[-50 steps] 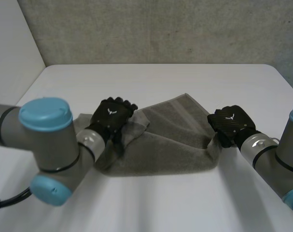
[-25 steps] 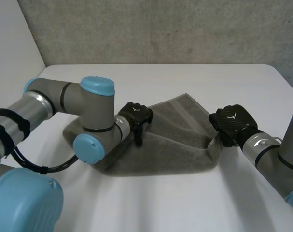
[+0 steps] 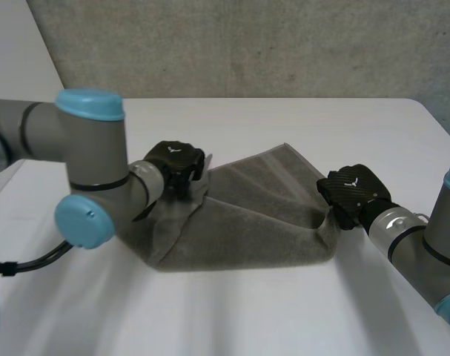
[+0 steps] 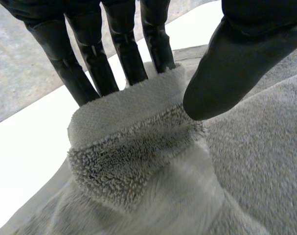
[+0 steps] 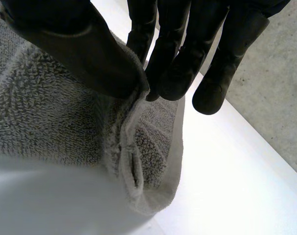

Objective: Fold the towel.

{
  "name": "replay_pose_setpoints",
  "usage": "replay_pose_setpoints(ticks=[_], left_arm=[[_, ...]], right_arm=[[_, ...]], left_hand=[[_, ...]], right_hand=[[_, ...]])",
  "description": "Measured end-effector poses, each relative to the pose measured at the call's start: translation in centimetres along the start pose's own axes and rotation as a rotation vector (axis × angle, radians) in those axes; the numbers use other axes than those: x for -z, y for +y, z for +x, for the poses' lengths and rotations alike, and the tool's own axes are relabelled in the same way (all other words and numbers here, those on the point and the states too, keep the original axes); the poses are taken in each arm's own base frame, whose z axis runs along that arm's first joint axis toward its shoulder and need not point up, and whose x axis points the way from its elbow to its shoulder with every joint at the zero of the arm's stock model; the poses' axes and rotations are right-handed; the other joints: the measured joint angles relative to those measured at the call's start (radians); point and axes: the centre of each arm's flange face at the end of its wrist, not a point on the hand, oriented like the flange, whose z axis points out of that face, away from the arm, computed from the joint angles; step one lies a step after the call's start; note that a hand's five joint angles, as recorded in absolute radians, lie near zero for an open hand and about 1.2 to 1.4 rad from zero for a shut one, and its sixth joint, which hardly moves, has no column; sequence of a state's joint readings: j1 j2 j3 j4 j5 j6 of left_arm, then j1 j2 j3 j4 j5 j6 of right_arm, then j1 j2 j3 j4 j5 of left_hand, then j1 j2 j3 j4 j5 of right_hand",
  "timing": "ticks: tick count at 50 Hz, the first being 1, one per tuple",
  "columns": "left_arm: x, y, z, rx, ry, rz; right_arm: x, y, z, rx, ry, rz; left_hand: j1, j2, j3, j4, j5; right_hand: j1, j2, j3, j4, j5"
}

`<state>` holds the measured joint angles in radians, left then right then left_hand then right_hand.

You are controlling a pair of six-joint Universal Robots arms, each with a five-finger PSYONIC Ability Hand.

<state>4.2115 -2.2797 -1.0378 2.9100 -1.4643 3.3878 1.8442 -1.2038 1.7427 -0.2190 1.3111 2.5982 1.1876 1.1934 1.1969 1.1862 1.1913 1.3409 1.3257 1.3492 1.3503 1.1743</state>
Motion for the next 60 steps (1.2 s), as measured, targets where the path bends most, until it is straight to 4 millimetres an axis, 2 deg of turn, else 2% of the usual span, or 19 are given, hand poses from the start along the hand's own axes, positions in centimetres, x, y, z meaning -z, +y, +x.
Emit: replay_pose_setpoints(ticks=[14, 18, 24, 34, 41, 50, 51, 53, 55, 58, 60], left_arm=[[1.9, 3.0, -2.0, -0.037, -0.029, -0.031], [2.2, 3.3, -2.3, -0.058, -0.044, -0.034], [2.8, 4.3, -2.9, -0.058, -0.065, -0.065], [5.7, 5.7, -5.5, -0.02, -0.13, -0.128], [7.8, 7.6, -7.4, -0.076, -0.191, -0.184], [8.7, 8.4, -9.8, -0.16, -0.293, -0.168], [8.7, 8.4, -9.9, -0.162, -0.297, -0.165], [8.6, 8.3, -10.2, -0.17, -0.312, -0.149], [8.5, 8.1, -10.2, -0.175, -0.319, -0.134], [8.4, 7.9, -9.7, -0.181, -0.309, -0.116], [8.4, 7.6, -9.1, -0.189, -0.293, -0.101]], right_arm=[[0.2, 0.1, -0.2, -0.001, -0.008, -0.004], [0.3, 0.1, -0.3, -0.001, -0.008, -0.003], [0.3, 0.1, -0.3, 0.0, -0.01, -0.004], [0.3, 0.1, -0.4, -0.001, -0.013, -0.004], [0.3, 0.1, -0.4, -0.001, -0.014, -0.004], [0.3, 0.2, -0.4, -0.001, -0.014, -0.004], [0.3, 0.2, -0.4, -0.001, -0.014, -0.004], [0.3, 0.2, -0.4, -0.001, -0.015, -0.005], [0.3, 0.2, -0.4, -0.001, -0.015, -0.005], [0.3, 0.2, -0.4, -0.002, -0.015, -0.006], [0.3, 0.2, -0.4, -0.002, -0.016, -0.007]], left_hand=[[0.04, 0.039, 0.042, 0.044, 0.042], [0.243, 0.291, 0.304, 0.299, 0.284], [0.243, 0.305, 0.341, 0.332, 0.295], [0.243, 0.305, 0.342, 0.332, 0.295], [0.243, 0.305, 0.344, 0.332, 0.295], [0.243, 0.305, 0.345, 0.332, 0.295], [0.213, 0.273, 0.31, 0.311, 0.274], [-0.114, -0.067, -0.022, -0.048, -0.063], [-0.341, -0.316, -0.307, -0.323, -0.321], [-0.553, -0.553, -0.56, -0.554, -0.563], [-0.58, -0.588, -0.597, -0.58, -0.597]], right_hand=[[0.0, 0.0, 0.0, 0.0, 0.0], [0.0, 0.0, 0.0, 0.0, 0.0], [0.0, 0.0, 0.0, 0.0, 0.0], [0.0, 0.0, 0.0, 0.0, 0.0], [0.0, 0.0, 0.0, 0.0, 0.0], [0.0, 0.0, 0.0, 0.0, 0.0], [0.0, 0.0, 0.0, 0.0, 0.0], [0.0, 0.0, 0.0, 0.0, 0.0], [0.0, 0.0, 0.0, 0.0, 0.0], [0.0, 0.0, 0.0, 0.0, 0.0], [0.0, 0.0, 0.0, 0.0, 0.0]])
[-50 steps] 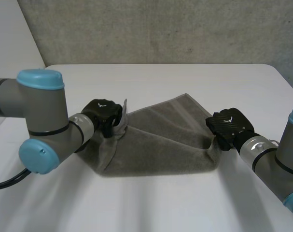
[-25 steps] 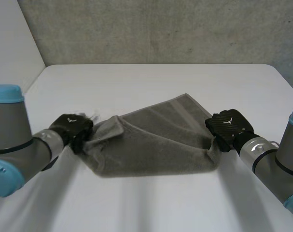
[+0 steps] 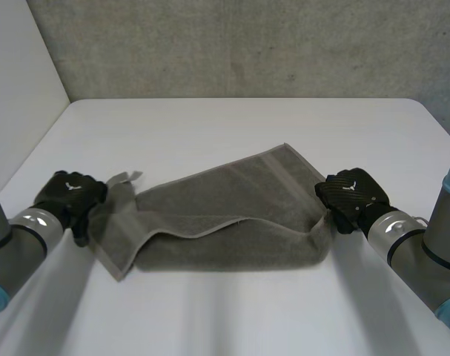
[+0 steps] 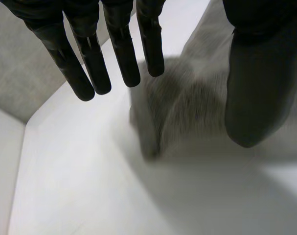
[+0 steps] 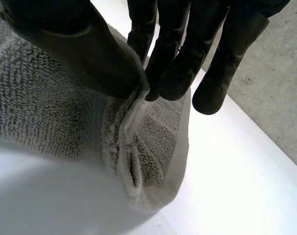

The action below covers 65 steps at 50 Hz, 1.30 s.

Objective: Fold the towel.

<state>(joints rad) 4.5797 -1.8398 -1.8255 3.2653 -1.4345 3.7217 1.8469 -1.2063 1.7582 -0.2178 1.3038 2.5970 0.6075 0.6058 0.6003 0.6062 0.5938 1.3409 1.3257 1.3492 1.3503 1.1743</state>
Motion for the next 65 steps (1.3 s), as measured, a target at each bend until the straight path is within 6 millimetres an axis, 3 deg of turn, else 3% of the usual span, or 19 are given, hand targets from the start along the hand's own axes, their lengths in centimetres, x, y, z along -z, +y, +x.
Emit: replay_pose_setpoints(ticks=[9, 16, 23, 31, 42, 50, 59, 65], left_arm=[[2.8, -2.3, 3.5, -0.044, 0.091, 0.1], [4.9, -2.9, 4.2, -0.048, 0.101, 0.137], [5.7, -3.3, 4.9, 0.043, 0.123, 0.161], [4.0, -3.4, 6.4, 0.159, 0.153, 0.187], [0.7, -2.1, 9.4, 0.14, 0.144, 0.118], [-0.8, -1.6, 10.2, 0.12, 0.093, 0.085], [-1.2, -2.0, 8.9, 0.112, -0.009, 0.073], [-1.0, -1.7, 8.7, 0.046, -0.019, 0.057]], right_arm=[[0.0, 0.0, 0.0, -0.001, 0.001, -0.001], [0.0, 0.0, 0.0, -0.001, 0.0, -0.001], [0.0, 0.1, 0.0, -0.001, -0.002, -0.002], [0.0, 0.2, -0.1, -0.002, -0.005, -0.005], [0.1, 0.3, -0.2, -0.003, -0.007, -0.008], [0.1, 0.3, -0.3, -0.004, -0.008, -0.01], [0.1, 0.2, 0.0, -0.004, -0.001, -0.007], [0.1, -0.1, 0.5, -0.005, 0.014, -0.004]], left_hand=[[-0.01, -0.013, -0.014, -0.005, -0.019], [-0.01, -0.013, -0.014, -0.005, -0.019], [-0.01, -0.013, -0.014, -0.005, -0.019], [-0.01, -0.012, -0.014, -0.005, -0.017], [-0.003, 0.002, 0.003, 0.0, 0.013], [0.255, 0.254, 0.257, 0.255, 0.259], [0.416, 0.423, 0.427, 0.421, 0.427], [0.827, 0.854, 0.887, 0.878, 0.871]], right_hand=[[0.0, 0.0, 0.0, 0.0, 0.0], [0.0, 0.0, 0.0, 0.0, 0.0], [0.0, 0.0, 0.0, 0.0, 0.0], [0.0, 0.0, 0.0, 0.0, 0.0], [0.0, 0.0, 0.0, 0.0, 0.0], [0.0, 0.0, 0.0, 0.0, 0.0], [0.0, 0.0, 0.0, 0.0, 0.0], [0.0, 0.0, 0.0, 0.0, 0.0]])
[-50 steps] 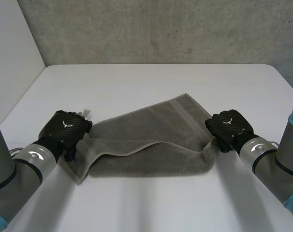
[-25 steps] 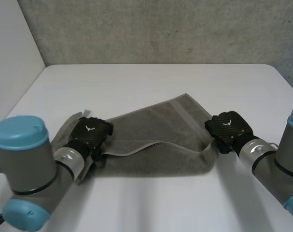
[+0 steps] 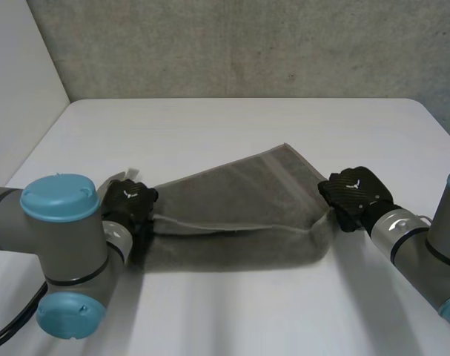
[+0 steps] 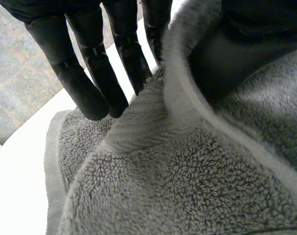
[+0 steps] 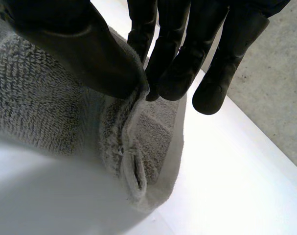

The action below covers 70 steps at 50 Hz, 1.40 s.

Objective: Fold the towel.

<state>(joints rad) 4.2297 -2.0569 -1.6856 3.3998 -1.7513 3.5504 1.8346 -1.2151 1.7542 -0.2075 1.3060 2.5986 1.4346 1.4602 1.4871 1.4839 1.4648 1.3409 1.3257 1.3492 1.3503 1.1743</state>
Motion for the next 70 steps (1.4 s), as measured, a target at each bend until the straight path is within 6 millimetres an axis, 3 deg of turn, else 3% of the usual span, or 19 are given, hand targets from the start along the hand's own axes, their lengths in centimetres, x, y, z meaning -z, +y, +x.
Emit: replay_pose_setpoints(ticks=[6, 13, 18, 21, 26, 34, 39, 42, 47, 48, 51, 54, 57, 61, 63, 67, 70], left_arm=[[0.4, -1.0, -1.3, -0.058, -0.03, 0.023], [2.3, -6.7, -5.7, -0.04, -0.15, 0.192], [3.2, -9.7, -9.0, -0.025, -0.188, 0.236], [3.0, -10.0, -9.9, -0.025, -0.176, 0.207], [0.8, -8.3, -10.1, -0.028, -0.096, 0.063], [-4.1, -5.4, -9.1, -0.072, 0.005, -0.128], [-6.9, -6.4, -10.0, -0.121, -0.018, -0.11], [-8.4, -8.9, -11.4, -0.13, -0.077, -0.015], [-9.0, -15.6, -14.7, -0.047, -0.229, 0.277], [-8.5, -17.9, -15.9, 0.012, -0.273, 0.385], [-6.8, -22.1, -18.4, 0.158, -0.33, 0.606], [-5.4, -24.3, -19.8, 0.266, -0.309, 0.734], [-5.3, -24.3, -19.7, 0.303, -0.254, 0.731], [-6.7, -21.5, -17.9, 0.306, -0.143, 0.588], [-7.7, -19.1, -16.4, 0.3, -0.077, 0.478], [-8.9, -15.2, -14.5, 0.271, -0.017, 0.332], [-9.7, -10.3, -12.7, 0.2, 0.025, 0.178]], right_arm=[[0.7, -1.9, 1.1, 0.001, 0.015, 0.014], [2.7, -6.6, 3.1, 0.017, 0.029, 0.058], [3.5, -8.5, 3.8, 0.043, -0.036, -0.007], [3.4, -8.7, 3.8, 0.071, -0.089, -0.069], [2.1, -8.6, 3.9, 0.16, -0.178, -0.166], [-2.2, -8.3, 4.2, 0.241, -0.176, -0.164], [-5.0, -9.8, 4.5, 0.297, -0.094, -0.083], [-7.3, -12.2, 5.5, 0.341, 0.041, 0.041], [-9.2, -18.0, 7.5, 0.359, 0.34, 0.343], [-9.0, -19.9, 8.2, 0.349, 0.423, 0.439], [-7.4, -23.6, 9.5, 0.327, 0.555, 0.614], [-5.7, -25.3, 9.9, 0.321, 0.58, 0.685], [-5.2, -24.9, 9.5, 0.326, 0.532, 0.657], [-5.9, -21.8, 7.4, 0.326, 0.393, 0.508], [-6.4, -19.2, 6.0, 0.322, 0.304, 0.398], [-6.9, -15.9, 4.5, 0.314, 0.215, 0.274], [-7.1, -12.1, 2.7, 0.304, 0.122, 0.142]], left_hand=[[0.0, 0.012, 0.052, 0.035, 0.021], [0.0, 0.012, 0.053, 0.035, 0.021], [0.0, 0.012, 0.055, 0.035, 0.021], [0.0, 0.012, 0.056, 0.035, 0.021], [0.0, 0.012, 0.057, 0.035, 0.021], [0.0, 0.012, 0.058, 0.035, 0.021], [0.0, 0.012, 0.058, 0.035, 0.021], [0.0, 0.012, 0.059, 0.039, 0.021], [0.0, 0.012, 0.06, 0.04, 0.021], [0.0, 0.012, 0.06, 0.04, 0.021], [0.0, 0.012, 0.06, 0.04, 0.021], [-0.001, 0.012, 0.06, 0.04, 0.03], [-0.001, 0.022, 0.06, 0.04, 0.031], [-0.001, 0.022, 0.06, 0.04, 0.031], [-0.001, 0.022, 0.06, 0.04, 0.031], [-0.001, 0.022, 0.061, 0.04, 0.031], [-0.001, 0.022, 0.061, 0.04, 0.031]], right_hand=[[0.0, 0.0, 0.0, 0.0, 0.0], [0.0, 0.0, 0.0, 0.0, 0.0], [0.0, 0.0, 0.0, 0.0, 0.0], [0.0, 0.0, 0.0, 0.0, 0.0], [0.0, 0.0, 0.0, 0.0, 0.0], [0.0, 0.0, 0.0, 0.0, 0.0], [0.0, 0.0, 0.0, 0.0, 0.0], [0.0, 0.0, 0.0, 0.0, 0.0], [0.0, 0.0, 0.0, 0.0, 0.0], [0.0, 0.0, 0.0, 0.0, 0.0], [0.0, 0.0, 0.0, 0.0, 0.0], [0.0, 0.0, 0.0, 0.0, 0.0], [0.0, 0.0, 0.0, 0.0, 0.0], [0.0, 0.0, 0.0, 0.0, 0.0], [0.0, 0.0, 0.0, 0.0, 0.0], [0.0, 0.0, 0.0, 0.0, 0.0], [0.0, 0.0, 0.0, 0.0, 0.0]])
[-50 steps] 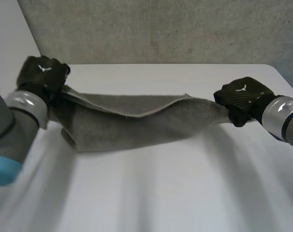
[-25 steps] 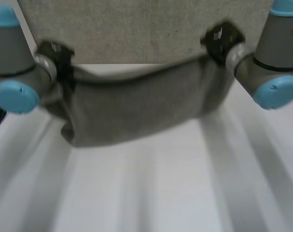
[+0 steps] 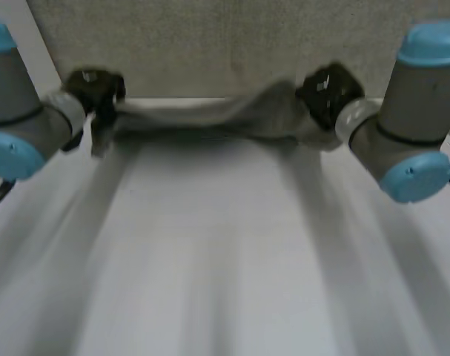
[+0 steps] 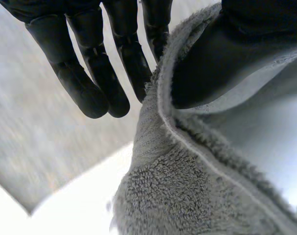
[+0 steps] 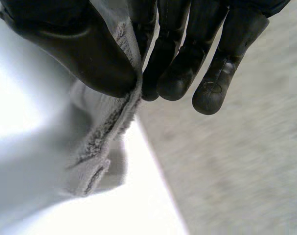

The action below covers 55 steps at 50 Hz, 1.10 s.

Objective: Fold the towel.

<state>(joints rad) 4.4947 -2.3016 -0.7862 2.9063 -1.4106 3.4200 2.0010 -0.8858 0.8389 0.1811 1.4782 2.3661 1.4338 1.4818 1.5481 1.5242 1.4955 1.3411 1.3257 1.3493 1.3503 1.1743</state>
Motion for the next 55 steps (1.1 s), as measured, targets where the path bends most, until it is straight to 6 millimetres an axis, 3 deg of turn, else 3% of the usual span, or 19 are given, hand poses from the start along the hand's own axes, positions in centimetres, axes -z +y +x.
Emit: replay_pose_setpoints(ticks=[4, 7, 15, 20, 23, 27, 33, 40, 43, 46, 55], left_arm=[[1.1, 4.9, 0.3, -0.098, 0.017, -0.128], [2.5, 6.8, 0.1, -0.157, 0.016, -0.175], [6.1, 7.1, -0.1, -0.196, -0.009, -0.167], [7.9, 7.1, 0.4, -0.22, -0.02, -0.141], [8.4, 7.7, 0.8, -0.262, -0.018, -0.134], [8.7, 9.1, 1.5, -0.351, -0.004, -0.152], [8.9, 11.4, 2.4, -0.471, 0.033, -0.208], [9.2, 12.7, 2.6, -0.5, 0.028, -0.239], [9.5, 12.8, 2.6, -0.502, 0.02, -0.234], [9.7, 12.9, 2.6, -0.502, 0.017, -0.23], [10.9, 11.9, 2.5, -0.495, 0.001, -0.201]], right_arm=[[1.4, 2.5, -2.3, -0.006, -0.094, -0.089], [2.8, 3.1, -2.6, -0.012, -0.129, -0.114], [6.3, 3.0, -0.9, -0.033, -0.141, -0.118], [7.8, 4.1, -0.5, -0.041, -0.154, -0.182], [8.3, 5.5, -0.7, -0.043, -0.17, -0.249], [8.4, 7.0, -0.9, -0.043, -0.176, -0.307], [8.2, 8.4, -0.9, -0.047, -0.156, -0.339], [8.4, 9.3, -0.5, -0.055, -0.133, -0.349], [8.7, 9.7, -0.5, -0.061, -0.135, -0.361], [8.9, 10.0, -0.6, -0.066, -0.139, -0.369], [9.5, 9.6, -0.2, -0.069, -0.124, -0.351]], left_hand=[[0.0, 0.0, 0.0, 0.0, 0.0], [0.0, 0.0, 0.0, 0.0, 0.0], [0.0, 0.0, 0.001, 0.0, 0.0], [-0.001, -0.01, -0.058, -0.039, -0.013], [-0.059, -0.106, -0.186, -0.161, -0.118], [-0.387, -0.428, -0.492, -0.475, -0.434], [-0.444, -0.493, -0.558, -0.525, -0.51], [-0.418, -0.465, -0.53, -0.505, -0.479], [-0.263, -0.311, -0.375, -0.348, -0.339], [0.017, -0.023, -0.082, -0.053, -0.042], [0.019, 0.033, -0.006, -0.001, -0.007]], right_hand=[[0.0, 0.0, 0.0, 0.0, 0.0], [0.0, 0.0, 0.0, 0.0, 0.0], [0.0, 0.0, 0.0, 0.0, 0.0], [0.0, 0.0, 0.0, 0.0, 0.0], [0.0, 0.0, 0.0, 0.0, 0.0], [0.0, 0.0, 0.0, 0.0, 0.0], [0.0, 0.0, 0.0, 0.0, 0.0], [0.0, 0.0, 0.0, 0.0, 0.0], [0.0, 0.0, 0.0, 0.0, 0.0], [0.0, 0.0, 0.0, 0.0, 0.0], [0.0, 0.0, 0.0, 0.0, 0.0]])
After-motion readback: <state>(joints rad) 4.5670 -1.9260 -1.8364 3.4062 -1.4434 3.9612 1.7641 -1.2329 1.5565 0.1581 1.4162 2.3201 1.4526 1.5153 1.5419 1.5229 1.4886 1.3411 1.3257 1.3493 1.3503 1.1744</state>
